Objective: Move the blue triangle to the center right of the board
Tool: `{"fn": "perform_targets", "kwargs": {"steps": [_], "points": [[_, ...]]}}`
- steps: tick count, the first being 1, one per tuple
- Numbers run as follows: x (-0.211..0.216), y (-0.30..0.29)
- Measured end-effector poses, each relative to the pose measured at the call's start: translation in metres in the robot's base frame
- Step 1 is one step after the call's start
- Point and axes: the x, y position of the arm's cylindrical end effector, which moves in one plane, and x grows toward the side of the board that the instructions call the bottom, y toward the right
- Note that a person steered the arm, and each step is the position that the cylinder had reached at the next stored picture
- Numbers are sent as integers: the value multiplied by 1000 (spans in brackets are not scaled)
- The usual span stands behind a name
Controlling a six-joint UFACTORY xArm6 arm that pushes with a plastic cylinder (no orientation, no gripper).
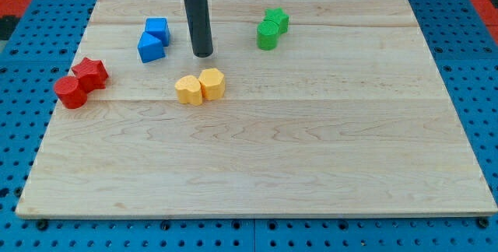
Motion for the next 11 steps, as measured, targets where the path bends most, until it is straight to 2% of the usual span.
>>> {"fn": "perform_targets", "kwargs": {"steps": [1, 2, 3, 4, 5, 6, 7, 8, 10, 11], "points": [[19, 0], [63, -12], [68, -60], [65, -75], [55, -118], [3, -118], [3, -105], [3, -44], [-13, -3], [-8, 67]]}}
